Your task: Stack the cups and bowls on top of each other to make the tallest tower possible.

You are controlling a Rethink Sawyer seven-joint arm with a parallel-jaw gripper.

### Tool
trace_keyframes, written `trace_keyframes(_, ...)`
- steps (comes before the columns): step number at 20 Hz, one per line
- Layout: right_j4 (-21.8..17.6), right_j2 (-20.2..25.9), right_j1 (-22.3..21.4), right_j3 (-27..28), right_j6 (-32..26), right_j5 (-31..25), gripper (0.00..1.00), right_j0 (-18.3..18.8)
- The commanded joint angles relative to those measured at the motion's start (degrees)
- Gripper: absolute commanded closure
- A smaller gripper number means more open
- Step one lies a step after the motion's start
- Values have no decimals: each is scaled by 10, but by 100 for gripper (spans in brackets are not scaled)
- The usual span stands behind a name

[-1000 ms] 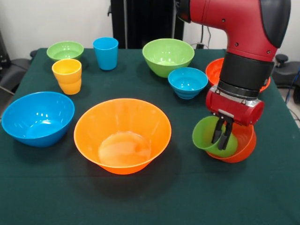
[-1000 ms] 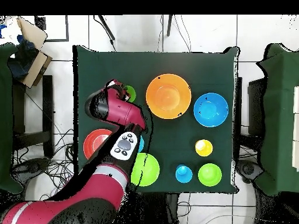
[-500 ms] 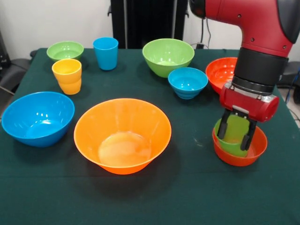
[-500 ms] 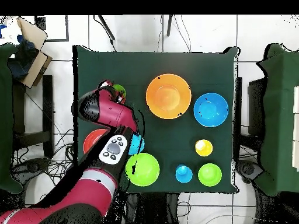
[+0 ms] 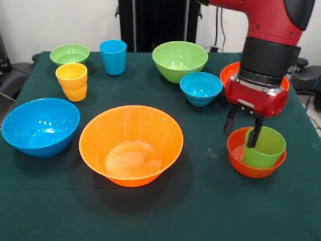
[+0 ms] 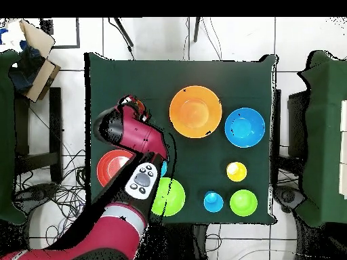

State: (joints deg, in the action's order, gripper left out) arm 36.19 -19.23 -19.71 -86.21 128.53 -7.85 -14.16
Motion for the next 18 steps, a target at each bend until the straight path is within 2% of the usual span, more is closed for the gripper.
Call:
trace_keyframes(1, -14, 108, -44, -85, 66, -48, 0, 46)
trace_keyframes(4, -25, 139, -65, -104, 49, -37, 0, 68)
trace_keyframes(9, -37, 162, -78, -109, 43, -25, 0, 82)
trace_keyframes(12, -47, 138, -79, -110, 36, -37, 0, 75)
trace_keyframes(15, -63, 129, -89, -132, 21, -49, 0, 84)
trace_keyframes(18, -79, 123, -124, -178, 3, -91, 0, 104)
